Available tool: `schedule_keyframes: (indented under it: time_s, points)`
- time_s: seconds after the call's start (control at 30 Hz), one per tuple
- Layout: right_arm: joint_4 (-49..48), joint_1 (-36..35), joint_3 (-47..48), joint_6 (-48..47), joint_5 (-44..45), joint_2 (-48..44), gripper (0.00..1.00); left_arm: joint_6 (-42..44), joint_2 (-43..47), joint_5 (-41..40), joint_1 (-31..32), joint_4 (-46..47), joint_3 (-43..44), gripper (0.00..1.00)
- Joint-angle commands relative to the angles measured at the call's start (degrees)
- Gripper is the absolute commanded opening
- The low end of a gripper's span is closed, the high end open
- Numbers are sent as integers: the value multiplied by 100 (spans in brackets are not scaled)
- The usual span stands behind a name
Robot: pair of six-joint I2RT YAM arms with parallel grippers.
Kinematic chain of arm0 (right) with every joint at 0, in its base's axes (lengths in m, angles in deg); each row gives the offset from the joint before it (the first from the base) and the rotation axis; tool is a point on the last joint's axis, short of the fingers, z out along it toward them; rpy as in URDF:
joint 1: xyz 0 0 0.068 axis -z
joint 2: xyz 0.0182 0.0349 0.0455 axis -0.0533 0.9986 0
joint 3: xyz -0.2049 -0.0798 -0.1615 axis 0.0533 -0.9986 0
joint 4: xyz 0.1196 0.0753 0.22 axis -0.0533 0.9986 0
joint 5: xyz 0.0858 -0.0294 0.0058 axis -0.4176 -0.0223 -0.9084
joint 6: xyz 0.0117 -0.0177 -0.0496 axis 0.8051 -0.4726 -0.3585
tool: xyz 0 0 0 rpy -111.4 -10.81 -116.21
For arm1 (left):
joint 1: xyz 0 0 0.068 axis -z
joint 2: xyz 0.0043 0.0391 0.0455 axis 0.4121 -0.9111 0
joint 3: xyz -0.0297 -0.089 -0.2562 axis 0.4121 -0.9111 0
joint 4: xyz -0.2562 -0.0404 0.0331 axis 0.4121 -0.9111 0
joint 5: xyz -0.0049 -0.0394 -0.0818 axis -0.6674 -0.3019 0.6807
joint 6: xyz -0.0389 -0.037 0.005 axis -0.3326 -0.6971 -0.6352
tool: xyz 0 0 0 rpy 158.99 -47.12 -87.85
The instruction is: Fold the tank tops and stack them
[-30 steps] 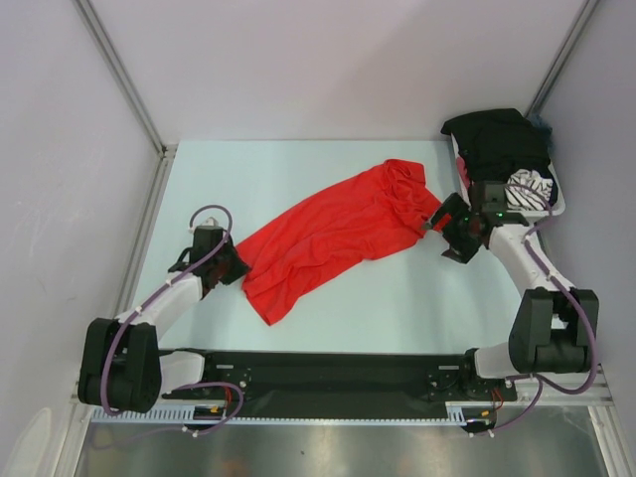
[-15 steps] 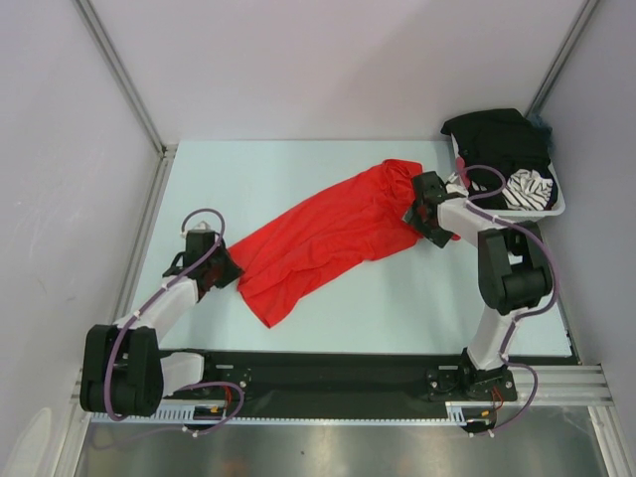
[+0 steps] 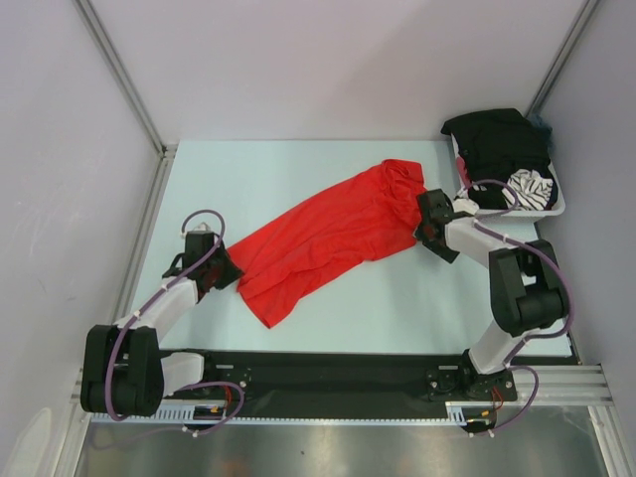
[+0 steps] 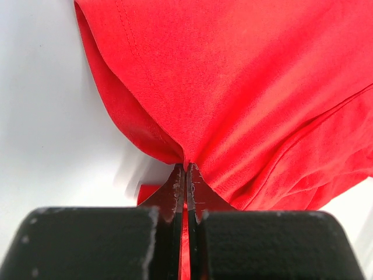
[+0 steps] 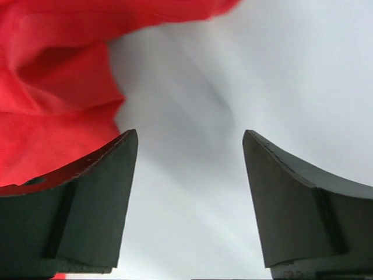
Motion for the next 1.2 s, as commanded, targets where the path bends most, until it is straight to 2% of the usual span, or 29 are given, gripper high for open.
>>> schedule_keyframes:
  time_s: [0.0, 0.17, 0.33, 0.43, 0.63, 0.67, 0.7, 0.77, 0.8, 0.93, 1.13, 1.17]
  points:
    - [-30, -11, -360, 162, 423, -430, 76, 107, 126, 82, -72, 113, -60, 0]
    - [154, -2, -187, 232, 529, -116, 52, 115, 152, 91, -72, 113, -60, 0]
    - [531, -46, 735, 250, 688, 1015, 51, 107, 231, 65, -72, 78, -95, 0]
    - [830, -46, 1605, 268, 775, 1553, 51, 89, 292, 91, -72, 61, -174, 0]
    - [1182, -11, 3801, -258, 627, 3056, 53, -156, 582, 425, -37, 296, -560, 0]
    - [1357, -11, 4205, -295, 548, 3563, 54, -218, 617, 460, 7, 341, -614, 0]
    - [1498, -2, 4948, -312, 347, 3785, 54, -253, 626, 478, 60, 351, -649, 0]
    - [1604, -11, 5699, -619, -83, 4260, 54, -298, 644, 426, 209, 289, -711, 0]
    - [1640, -28, 6382, -672, -468, 4662, 54, -306, 653, 452, 236, 272, -746, 0]
    - [1526, -72, 7659, -936, -1463, 5403, 55, -411, 985, 531, 472, 140, -1044, 0]
    - [103, -72, 7917, -752, -3160, 5685, 63, -973, 1312, 443, 1395, -10, -1264, 0]
    - [-238, -90, 7987, -708, -3371, 5747, 65, -1070, 1295, 417, 1701, 25, -1282, 0]
